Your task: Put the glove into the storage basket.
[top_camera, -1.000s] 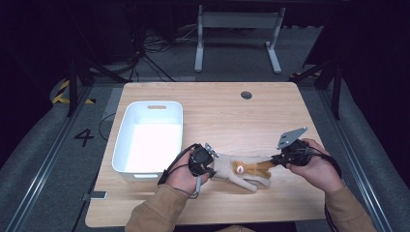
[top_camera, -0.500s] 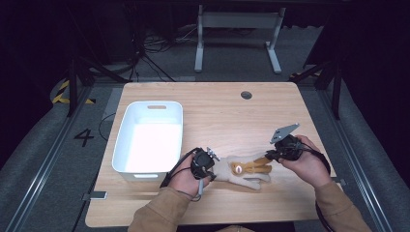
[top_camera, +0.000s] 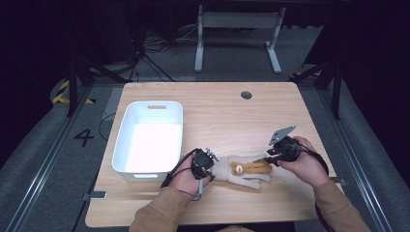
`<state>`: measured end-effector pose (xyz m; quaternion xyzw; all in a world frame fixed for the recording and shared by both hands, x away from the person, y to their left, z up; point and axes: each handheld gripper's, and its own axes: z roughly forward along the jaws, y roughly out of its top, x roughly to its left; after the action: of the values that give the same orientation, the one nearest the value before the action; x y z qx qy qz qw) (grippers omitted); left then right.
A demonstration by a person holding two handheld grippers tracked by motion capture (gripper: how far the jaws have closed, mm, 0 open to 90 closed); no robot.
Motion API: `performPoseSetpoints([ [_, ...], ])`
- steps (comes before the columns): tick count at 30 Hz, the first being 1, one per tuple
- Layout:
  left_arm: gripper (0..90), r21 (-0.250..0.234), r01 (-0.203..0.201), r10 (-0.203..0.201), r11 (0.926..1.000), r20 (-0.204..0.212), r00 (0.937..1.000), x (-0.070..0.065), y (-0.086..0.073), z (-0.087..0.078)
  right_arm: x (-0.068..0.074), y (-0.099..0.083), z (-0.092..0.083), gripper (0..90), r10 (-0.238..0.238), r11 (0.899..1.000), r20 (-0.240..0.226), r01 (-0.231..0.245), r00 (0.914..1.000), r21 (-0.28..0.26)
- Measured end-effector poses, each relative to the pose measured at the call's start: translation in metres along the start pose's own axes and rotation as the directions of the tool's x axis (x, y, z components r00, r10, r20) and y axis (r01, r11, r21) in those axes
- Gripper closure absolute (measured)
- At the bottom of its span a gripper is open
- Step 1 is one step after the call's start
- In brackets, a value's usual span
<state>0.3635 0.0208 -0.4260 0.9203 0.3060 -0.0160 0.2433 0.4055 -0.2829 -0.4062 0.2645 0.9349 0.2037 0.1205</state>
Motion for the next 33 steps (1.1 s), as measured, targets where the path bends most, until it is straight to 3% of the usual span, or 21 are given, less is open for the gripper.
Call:
performPoseSetpoints([
  [4, 75.5, -0.009, 0.005, -0.005, 0.9999, -0.003, 1.0, 0.001, 0.0, -0.002, -0.001, -0.004, -0.008, 54.3, -0.007, 1.0, -0.039, 0.007, 0.9992, 0.015],
  [9, 82.5, -0.007, 0.004, -0.004, 1.0, 0.004, 1.0, 0.002, 0.001, -0.001, 0.005, -0.007, -0.004, 48.0, -0.062, 0.997, -0.091, 0.066, 0.994, 0.05],
  [12, 87.4, -0.009, 0.004, -0.004, 0.9999, 0.005, 1.0, 0.003, 0.002, -0.002, 0.01, -0.008, 0.006, 47.3, -0.098, 0.989, -0.12, 0.11, 0.9879, 0.096],
  [14, 88.7, -0.005, 0.004, -0.004, 1.0, 0.007, 1.0, 0.003, 0.002, -0.002, 0.013, -0.008, 0.011, 53.4, -0.108, 0.986, -0.129, 0.123, 0.9857, 0.112],
  [18, 89.7, -0.007, 0.003, -0.003, 1.0, 0.002, 1.0, 0.003, 0.002, -0.002, 0.016, -0.006, 0.008, 80.8, -0.118, 0.983, -0.137, 0.136, 0.9835, 0.127],
  [25, 90.0, -0.034, 0.007, -0.006, 0.9994, 0.011, 0.9999, 0.002, 0.002, -0.007, 0.018, -0.002, -0.008, 84.3, -0.115, 0.987, -0.119, 0.127, 0.9863, 0.099],
  [33, 90.0, -0.071, -0.006, 0.009, 0.9975, 0.038, 0.9992, -0.004, 0.004, -0.013, 0.015, 0.0, -0.033, 84.7, -0.087, 0.995, -0.065, 0.089, 0.9941, 0.041],
])
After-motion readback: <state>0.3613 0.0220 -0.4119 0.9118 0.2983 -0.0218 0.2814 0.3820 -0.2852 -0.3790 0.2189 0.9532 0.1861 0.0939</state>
